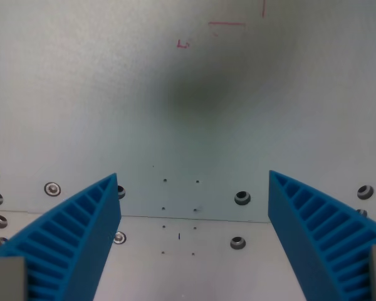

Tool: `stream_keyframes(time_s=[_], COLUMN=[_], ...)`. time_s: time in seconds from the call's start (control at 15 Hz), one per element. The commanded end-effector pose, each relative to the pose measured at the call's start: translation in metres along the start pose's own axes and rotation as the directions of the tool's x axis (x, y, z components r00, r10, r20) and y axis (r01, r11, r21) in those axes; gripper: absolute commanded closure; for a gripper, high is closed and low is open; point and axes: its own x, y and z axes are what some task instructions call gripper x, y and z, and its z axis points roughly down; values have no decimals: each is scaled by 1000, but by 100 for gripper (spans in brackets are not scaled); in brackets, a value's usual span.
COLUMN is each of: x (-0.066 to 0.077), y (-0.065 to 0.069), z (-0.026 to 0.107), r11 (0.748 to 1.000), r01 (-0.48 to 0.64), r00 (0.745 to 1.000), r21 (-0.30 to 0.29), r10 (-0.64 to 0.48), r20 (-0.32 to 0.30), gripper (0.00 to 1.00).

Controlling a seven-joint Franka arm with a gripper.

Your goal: Rotate around gripper negative z

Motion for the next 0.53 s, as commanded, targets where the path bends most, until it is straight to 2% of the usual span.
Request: stream_keyframes(time_s=[0.07,0.53], x=[0,0], y=[0,0], z=[-3,-3], r11=[989,974], r01=[145,226], r00=[989,974], r21=[-2,-2], r10=[-145,-226], r20=[-7,-7], gripper=[0,0])
